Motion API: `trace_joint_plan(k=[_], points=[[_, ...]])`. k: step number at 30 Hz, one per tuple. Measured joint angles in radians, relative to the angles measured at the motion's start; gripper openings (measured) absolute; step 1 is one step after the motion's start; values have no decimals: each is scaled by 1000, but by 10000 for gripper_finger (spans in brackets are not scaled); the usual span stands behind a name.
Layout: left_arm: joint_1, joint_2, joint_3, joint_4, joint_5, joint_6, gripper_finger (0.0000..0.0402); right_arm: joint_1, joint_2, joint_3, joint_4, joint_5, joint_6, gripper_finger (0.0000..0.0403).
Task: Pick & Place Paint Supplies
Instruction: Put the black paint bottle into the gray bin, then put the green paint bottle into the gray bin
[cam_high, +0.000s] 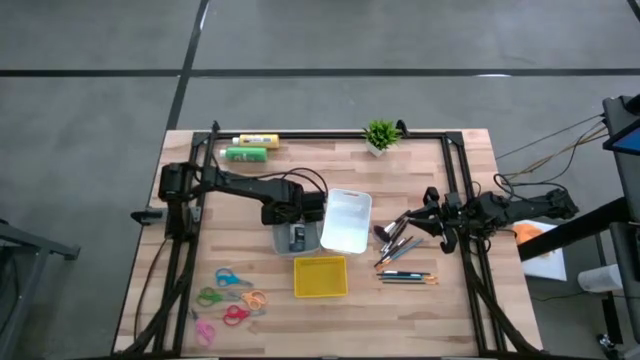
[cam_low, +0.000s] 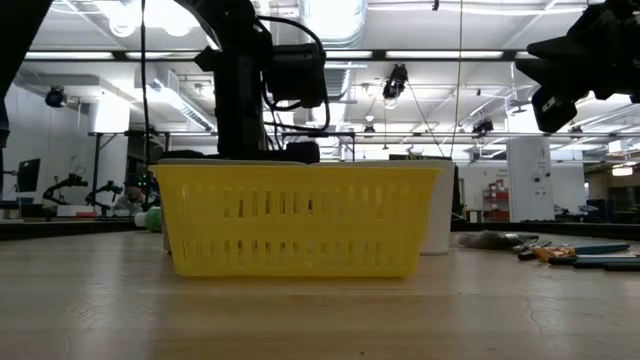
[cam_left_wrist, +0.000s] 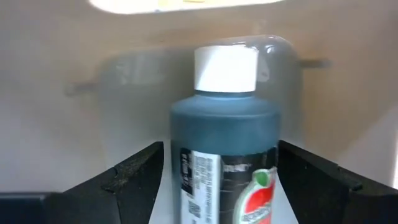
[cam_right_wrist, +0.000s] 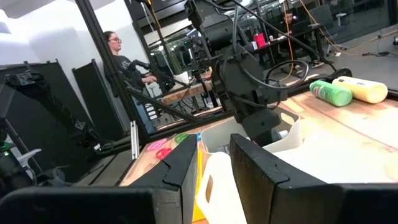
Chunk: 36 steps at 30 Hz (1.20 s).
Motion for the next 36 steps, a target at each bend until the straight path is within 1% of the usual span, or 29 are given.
trace_joint_plan(k=[10, 16, 21, 24, 29, 31, 32, 34, 36], points=[[1, -18, 6, 2, 14, 4, 306, 0, 0, 0, 0, 0, 0, 93], [7, -87, 6, -7, 14, 4, 306, 0, 0, 0, 0, 0, 0, 93], [26, -171, 6, -21, 14, 10, 306, 0, 0, 0, 0, 0, 0, 93], [50, -239, 6, -20, 13, 73, 306, 0, 0, 0, 0, 0, 0, 93], [92, -351, 6, -13, 0, 348, 306, 0, 0, 0, 0, 0, 0, 93], [108, -395, 6, -19, -6, 436, 306, 0, 0, 0, 0, 0, 0, 93], [114, -415, 5, -27, -14, 457, 306, 0, 1, 0, 0, 0, 0, 93], [126, -454, 6, -53, -51, 451, 306, 0, 0, 0, 0, 0, 0, 93], [134, -488, 5, -104, -98, 340, 306, 0, 0, 0, 0, 0, 0, 93]])
